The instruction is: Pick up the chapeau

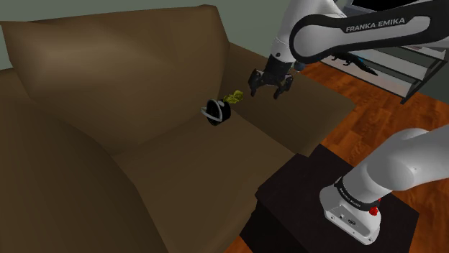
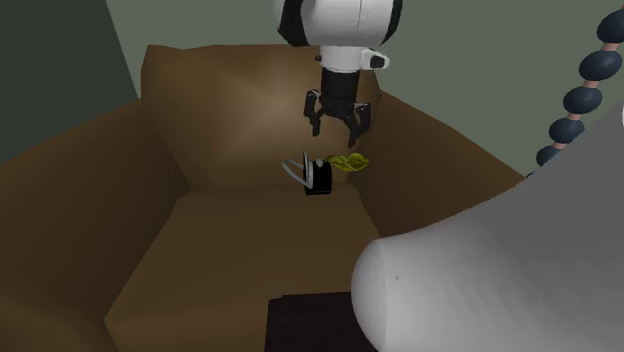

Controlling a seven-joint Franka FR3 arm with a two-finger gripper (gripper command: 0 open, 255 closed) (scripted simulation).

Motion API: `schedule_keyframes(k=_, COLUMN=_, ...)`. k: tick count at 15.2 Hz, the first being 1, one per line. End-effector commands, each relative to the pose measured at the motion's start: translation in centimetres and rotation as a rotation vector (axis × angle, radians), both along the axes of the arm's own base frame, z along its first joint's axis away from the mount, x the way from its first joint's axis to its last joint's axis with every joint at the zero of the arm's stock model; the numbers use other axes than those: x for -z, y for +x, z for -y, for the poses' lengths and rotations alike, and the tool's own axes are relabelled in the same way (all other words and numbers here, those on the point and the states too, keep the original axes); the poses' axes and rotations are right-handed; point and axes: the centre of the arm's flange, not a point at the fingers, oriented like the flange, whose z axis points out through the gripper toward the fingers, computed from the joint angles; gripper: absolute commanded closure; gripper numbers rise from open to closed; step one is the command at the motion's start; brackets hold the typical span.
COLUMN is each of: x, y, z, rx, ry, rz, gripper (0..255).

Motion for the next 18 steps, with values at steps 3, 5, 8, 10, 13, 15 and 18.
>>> schedule_keyframes(k=3, x=2.6, y=4.2, z=-1.2, rx=0.13, ry=-0.017, rz=0.022, gripper=0)
schedule_keyframes(k=5, x=4.1, y=6.3, z=-1.6, rx=0.193, ry=-0.026, rz=0.032, gripper=0)
schedule_keyframes(k=8, x=6.2, y=9.4, z=-1.8, rx=0.288, ry=-0.04, rz=0.046, gripper=0)
schedule_keyframes(k=10, x=7.6, y=11.5, z=-1.8, rx=0.351, ry=-0.049, rz=0.056, gripper=0)
schedule_keyframes(k=13, x=9.7, y=14.7, z=-1.5, rx=0.446, ry=-0.063, rz=0.071, gripper=0)
schedule_keyframes(k=15, x=11.1, y=16.8, z=-1.2, rx=0.509, ry=-0.072, rz=0.08, gripper=0)
schedule_keyframes(k=18, x=13.1, y=20.0, z=-0.3, rx=0.604, ry=-0.086, rz=0.095, gripper=0)
